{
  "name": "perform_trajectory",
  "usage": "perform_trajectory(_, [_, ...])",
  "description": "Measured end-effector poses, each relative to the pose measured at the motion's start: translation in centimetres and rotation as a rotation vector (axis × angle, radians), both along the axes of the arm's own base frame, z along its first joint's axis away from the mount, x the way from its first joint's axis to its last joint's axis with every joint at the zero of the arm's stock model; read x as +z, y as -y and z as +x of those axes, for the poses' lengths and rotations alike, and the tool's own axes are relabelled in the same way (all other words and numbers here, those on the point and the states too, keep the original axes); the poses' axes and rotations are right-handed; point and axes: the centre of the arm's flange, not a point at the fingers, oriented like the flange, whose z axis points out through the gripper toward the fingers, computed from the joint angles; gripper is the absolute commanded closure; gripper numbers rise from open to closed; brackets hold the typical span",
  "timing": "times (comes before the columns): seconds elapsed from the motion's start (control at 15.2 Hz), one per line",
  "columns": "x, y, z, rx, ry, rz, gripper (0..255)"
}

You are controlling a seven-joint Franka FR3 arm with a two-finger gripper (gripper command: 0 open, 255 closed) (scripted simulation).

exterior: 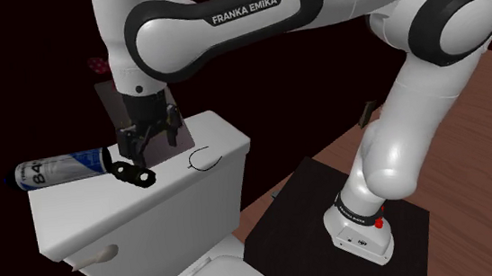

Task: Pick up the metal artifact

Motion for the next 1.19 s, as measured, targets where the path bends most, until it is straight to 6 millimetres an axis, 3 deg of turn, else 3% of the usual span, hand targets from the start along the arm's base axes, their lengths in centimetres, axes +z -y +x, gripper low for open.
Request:
perform_trajectory(0.13, [-0.4, -2.4, 0.7, 0.013, -0.003, 0.002, 0])
perform_trajectory(0.26, [-1.4, -3.4, 1.0, 0.018, -0.005, 0.003, 0])
perform_trajectory(0.73, [-5.0, -3.8, 0.9, 0.019, -0.006, 0.004, 0])
perform_trajectory(0.79, [-5.2, -3.8, 1.0, 0.019, -0.006, 0.004, 255])
perform_trajectory(1.19, [-5.3, -3.7, 1.0, 0.019, -0.003, 0.004, 255])
